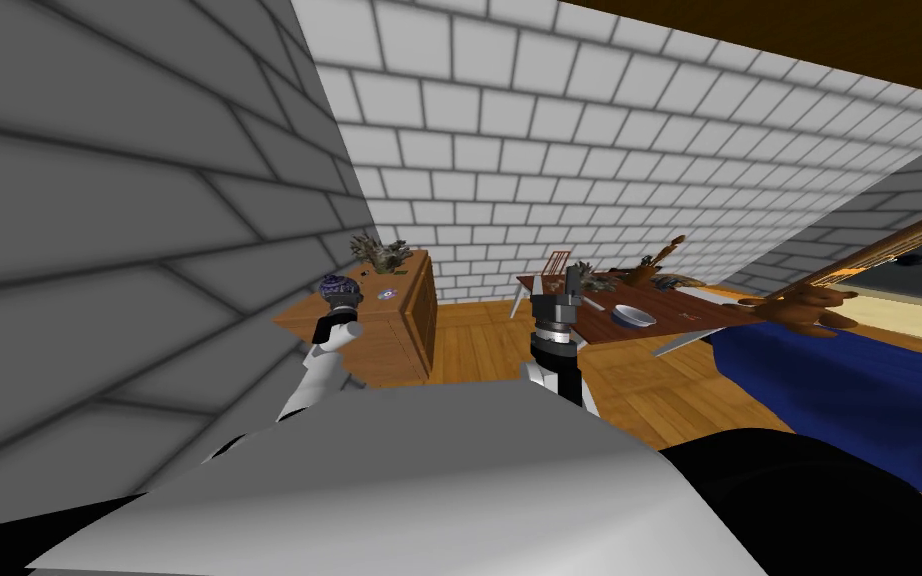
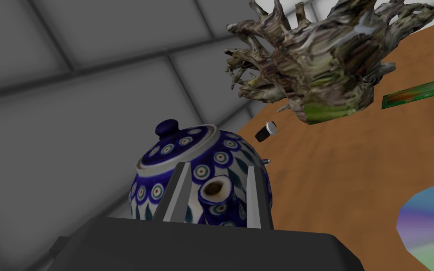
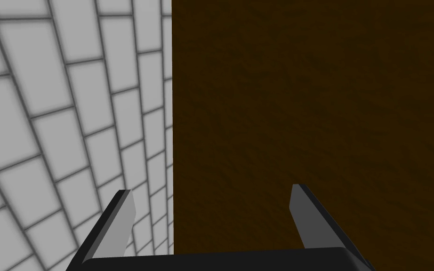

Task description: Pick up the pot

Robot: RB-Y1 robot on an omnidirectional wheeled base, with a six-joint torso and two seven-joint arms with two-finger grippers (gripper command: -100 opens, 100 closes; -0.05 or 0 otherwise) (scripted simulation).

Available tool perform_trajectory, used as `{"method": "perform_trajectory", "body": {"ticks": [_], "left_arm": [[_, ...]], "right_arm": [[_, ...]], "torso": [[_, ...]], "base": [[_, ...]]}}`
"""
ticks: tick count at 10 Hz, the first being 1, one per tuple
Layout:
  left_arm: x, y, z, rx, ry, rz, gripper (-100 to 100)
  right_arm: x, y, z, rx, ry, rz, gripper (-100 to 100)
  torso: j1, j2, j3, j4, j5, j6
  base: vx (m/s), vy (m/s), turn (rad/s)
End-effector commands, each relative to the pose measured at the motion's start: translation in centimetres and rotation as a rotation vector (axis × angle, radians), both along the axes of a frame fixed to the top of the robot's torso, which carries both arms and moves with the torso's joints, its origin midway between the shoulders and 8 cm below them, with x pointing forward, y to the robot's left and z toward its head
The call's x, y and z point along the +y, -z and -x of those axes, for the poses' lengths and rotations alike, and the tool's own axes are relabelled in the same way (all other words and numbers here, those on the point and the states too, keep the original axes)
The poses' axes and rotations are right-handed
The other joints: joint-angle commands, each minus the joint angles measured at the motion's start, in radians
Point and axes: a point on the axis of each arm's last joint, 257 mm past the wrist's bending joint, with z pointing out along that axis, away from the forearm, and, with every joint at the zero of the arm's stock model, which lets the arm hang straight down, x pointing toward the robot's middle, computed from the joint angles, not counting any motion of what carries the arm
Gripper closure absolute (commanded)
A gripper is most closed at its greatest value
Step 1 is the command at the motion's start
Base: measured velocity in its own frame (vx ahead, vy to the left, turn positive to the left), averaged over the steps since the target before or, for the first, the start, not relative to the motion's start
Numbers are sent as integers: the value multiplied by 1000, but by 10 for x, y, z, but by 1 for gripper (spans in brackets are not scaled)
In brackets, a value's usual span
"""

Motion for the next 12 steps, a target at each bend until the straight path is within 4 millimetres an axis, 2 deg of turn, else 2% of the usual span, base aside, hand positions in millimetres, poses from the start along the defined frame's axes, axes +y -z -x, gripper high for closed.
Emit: {"method": "perform_trajectory", "body": {"ticks": [1, 2, 4, 5, 6, 8, 9, 10, 12], "left_arm": [[-10, 18, 11, 30, 4, 10, 100], [-9, 14, 18, 24, 3, 0, 100], [-13, -4, 17, -11, 11, -13, 100], [-27, 26, 26, 39, 17, 20, 100], [-27, 26, 34, 40, 13, 11, 100], [-32, -1, 35, -9, 22, -10, 100], [-45, 28, 48, 38, 25, 24, 100], [-43, 30, 55, 45, 20, 16, 100], [-47, 9, 55, 7, 26, 1, 100]], "right_arm": [[0, 0, 0, 0, 0, 0, 0], [0, 0, 0, 0, 0, 0, 0], [0, 0, 0, 0, 0, 0, 0], [0, 0, 0, 0, 0, 0, 0], [0, 0, 0, 0, 0, 0, 0], [0, 0, 0, 0, 0, 0, 0], [0, 0, 0, 0, 0, 0, 0], [0, 0, 0, 0, 0, 0, 0], [0, 0, 0, 0, 0, 0, 0]], "torso": [[0, 0, 0, 0, 0, 0], [2, -3, -3, -3, 3, 0], [2, -1, -2, -3, 3, 0], [1, 0, -1, -2, 3, 0], [3, -2, -3, -3, 4, 0], [5, -4, -4, -5, 6, 0], [4, -1, -3, -4, 5, 0], [5, -3, -4, -4, 6, -1], [8, -5, -5, -5, 6, -1]], "base": [[86, 55, 14], [43, 19, -19], [-3, -7, 4], [63, 48, 56], [103, 53, 16], [22, 9, 1], [65, 38, 49], [76, 50, 30], [23, 15, -4]]}}
